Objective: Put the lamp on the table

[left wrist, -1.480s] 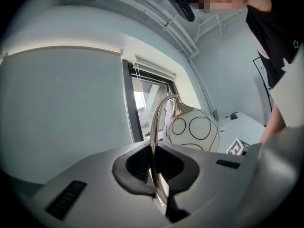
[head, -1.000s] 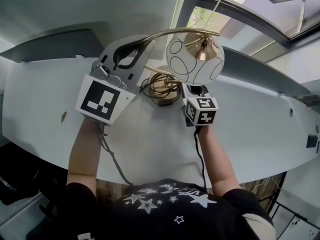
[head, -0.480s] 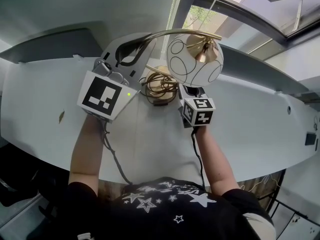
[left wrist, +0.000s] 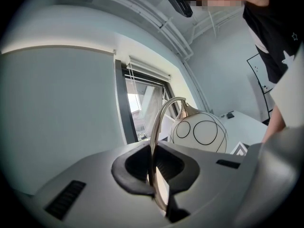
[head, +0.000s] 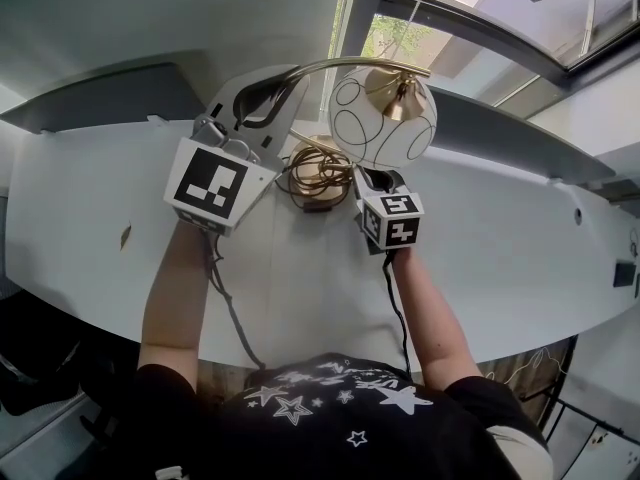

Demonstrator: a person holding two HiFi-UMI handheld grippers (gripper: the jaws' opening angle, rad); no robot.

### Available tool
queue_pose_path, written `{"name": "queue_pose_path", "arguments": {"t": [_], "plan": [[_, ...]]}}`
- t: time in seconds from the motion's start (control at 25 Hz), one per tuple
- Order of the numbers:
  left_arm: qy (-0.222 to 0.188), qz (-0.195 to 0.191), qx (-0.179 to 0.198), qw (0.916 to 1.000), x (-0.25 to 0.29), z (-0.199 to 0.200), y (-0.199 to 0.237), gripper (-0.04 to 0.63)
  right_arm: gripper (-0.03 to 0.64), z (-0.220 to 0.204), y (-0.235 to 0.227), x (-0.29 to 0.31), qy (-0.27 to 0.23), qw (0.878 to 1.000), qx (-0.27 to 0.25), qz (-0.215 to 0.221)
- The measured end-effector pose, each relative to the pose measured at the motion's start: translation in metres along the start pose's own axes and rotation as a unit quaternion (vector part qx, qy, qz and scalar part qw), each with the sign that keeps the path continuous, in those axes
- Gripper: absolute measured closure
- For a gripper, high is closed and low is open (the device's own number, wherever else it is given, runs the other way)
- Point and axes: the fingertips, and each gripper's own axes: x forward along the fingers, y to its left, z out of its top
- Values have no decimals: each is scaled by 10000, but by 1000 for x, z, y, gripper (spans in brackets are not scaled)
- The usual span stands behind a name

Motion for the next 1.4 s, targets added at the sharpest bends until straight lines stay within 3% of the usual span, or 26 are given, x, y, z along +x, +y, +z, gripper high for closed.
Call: {"name": "queue_pose_path", "arguments": {"t": [0.16,0.24,0.36,0.56,0.96,1.4], "plan": [[130,263,127,9995,-1,-2,0,588,563,-2,1,-2,108,9999,-69,29],[143,355,153,9991,-1,-2,0,579,524,-2,-1,-6,121,9999,-26,-6],[102,364,106,9992,-2,-3,-6,474,475,-3,-3,-16,63,9999,122,-18],[67,623,35,9980,-9,-5,-9,427,465,-1,2,-40,12,9999,126,22],[159,1035,-23,9945,-35,0,-15,405,465,-5,10,-89,-268,9995,152,13],[83,1252,-157,9920,-93,28,-66,407,466,-1,25,-144,-647,9977,56,207]]}}
